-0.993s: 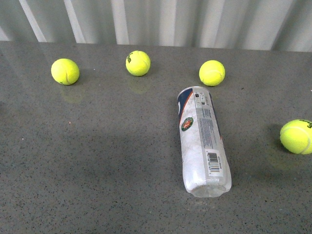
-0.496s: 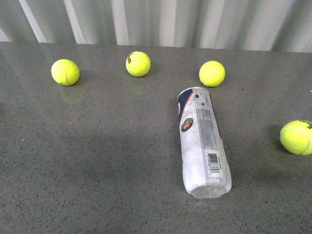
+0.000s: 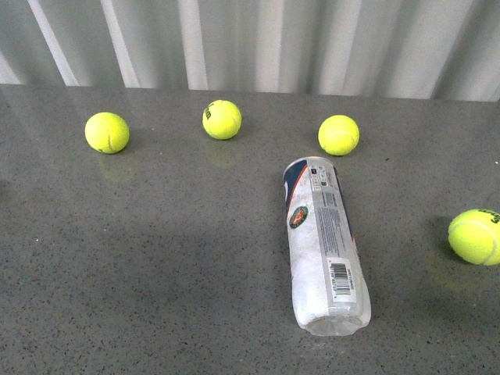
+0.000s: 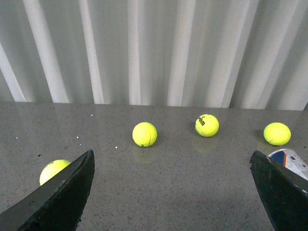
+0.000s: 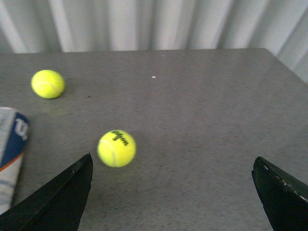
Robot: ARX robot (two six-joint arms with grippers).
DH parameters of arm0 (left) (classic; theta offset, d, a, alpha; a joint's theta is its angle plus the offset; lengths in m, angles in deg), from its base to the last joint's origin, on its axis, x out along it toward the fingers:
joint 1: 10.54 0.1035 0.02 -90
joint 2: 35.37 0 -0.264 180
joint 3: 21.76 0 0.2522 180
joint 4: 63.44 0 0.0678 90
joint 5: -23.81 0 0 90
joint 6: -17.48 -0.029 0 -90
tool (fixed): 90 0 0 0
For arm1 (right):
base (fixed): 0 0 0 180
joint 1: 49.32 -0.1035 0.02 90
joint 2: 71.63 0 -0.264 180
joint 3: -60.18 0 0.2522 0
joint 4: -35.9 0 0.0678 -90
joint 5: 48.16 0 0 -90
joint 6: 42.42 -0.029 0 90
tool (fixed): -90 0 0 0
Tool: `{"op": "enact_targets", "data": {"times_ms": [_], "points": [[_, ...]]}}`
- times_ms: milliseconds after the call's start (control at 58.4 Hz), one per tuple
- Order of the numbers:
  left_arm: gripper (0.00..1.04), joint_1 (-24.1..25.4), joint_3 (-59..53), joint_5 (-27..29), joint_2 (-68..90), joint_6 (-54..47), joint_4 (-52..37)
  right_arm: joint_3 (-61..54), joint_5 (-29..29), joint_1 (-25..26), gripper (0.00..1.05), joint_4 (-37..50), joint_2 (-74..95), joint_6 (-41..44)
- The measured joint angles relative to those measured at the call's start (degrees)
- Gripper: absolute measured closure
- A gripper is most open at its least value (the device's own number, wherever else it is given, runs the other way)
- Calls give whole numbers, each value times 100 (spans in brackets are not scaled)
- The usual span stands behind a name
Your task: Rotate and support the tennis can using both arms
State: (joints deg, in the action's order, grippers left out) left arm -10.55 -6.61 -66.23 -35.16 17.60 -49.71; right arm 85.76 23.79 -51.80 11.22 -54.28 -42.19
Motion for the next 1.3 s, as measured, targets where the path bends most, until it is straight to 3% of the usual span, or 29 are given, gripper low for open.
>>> {"op": "enact_targets", "data": {"times_ms": [205, 308, 496, 650, 770, 1010, 1301], "points": [[7, 0, 0, 7, -2, 2, 0, 1390, 501, 662, 7, 1851, 2378, 772], [7, 0, 0, 4, -2, 2, 0, 2398, 839, 761, 7, 1707, 3860, 868], [7, 0, 0, 7, -2, 2, 0, 4538, 1062, 715, 7, 525, 6284, 695], [7, 0, 0, 4, -2, 2, 0, 5757, 1438, 297, 7, -826, 7604, 474], [7, 0, 0, 7, -2, 2, 0, 5860, 1812, -208, 7, -1397, 8166, 343], [7, 0, 0, 7, -2, 2, 0, 5674, 2400, -1189, 7, -1110, 8839, 2], [7, 0, 0, 4, -2, 2, 0, 5657, 2710, -1716, 7, -710, 9604, -422]]}}
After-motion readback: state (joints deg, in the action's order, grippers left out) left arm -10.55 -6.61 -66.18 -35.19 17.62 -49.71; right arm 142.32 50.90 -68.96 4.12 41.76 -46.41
